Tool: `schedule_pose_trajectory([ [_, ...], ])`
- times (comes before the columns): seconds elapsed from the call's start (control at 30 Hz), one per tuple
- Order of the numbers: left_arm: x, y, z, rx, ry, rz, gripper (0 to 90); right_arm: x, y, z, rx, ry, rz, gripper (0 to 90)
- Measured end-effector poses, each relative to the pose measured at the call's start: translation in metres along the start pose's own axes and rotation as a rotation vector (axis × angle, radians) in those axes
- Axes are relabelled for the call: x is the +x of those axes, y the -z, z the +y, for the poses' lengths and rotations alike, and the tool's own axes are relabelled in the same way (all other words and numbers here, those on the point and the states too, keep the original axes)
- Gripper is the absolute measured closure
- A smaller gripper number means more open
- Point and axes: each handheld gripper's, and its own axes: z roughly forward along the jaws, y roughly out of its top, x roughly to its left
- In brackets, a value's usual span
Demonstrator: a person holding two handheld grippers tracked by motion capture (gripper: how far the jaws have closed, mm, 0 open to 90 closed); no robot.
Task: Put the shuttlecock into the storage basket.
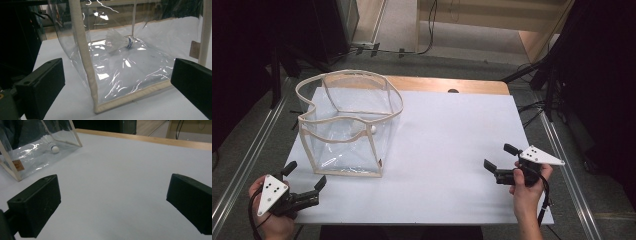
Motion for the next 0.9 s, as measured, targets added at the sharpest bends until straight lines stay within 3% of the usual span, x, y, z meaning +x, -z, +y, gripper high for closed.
schedule_pose_trajectory([
  [0.37,0.000,0.000,0.000,0.000,-0.001,0.002,0.0,-0.009,0.015,-0.027,0.003,-0.036,-0.026,0.0],
  [0.9,0.001,0.000,0.000,-0.003,0.003,-0.001,0.0,-0.024,0.031,-0.047,0.003,-0.029,-0.051,0.0],
])
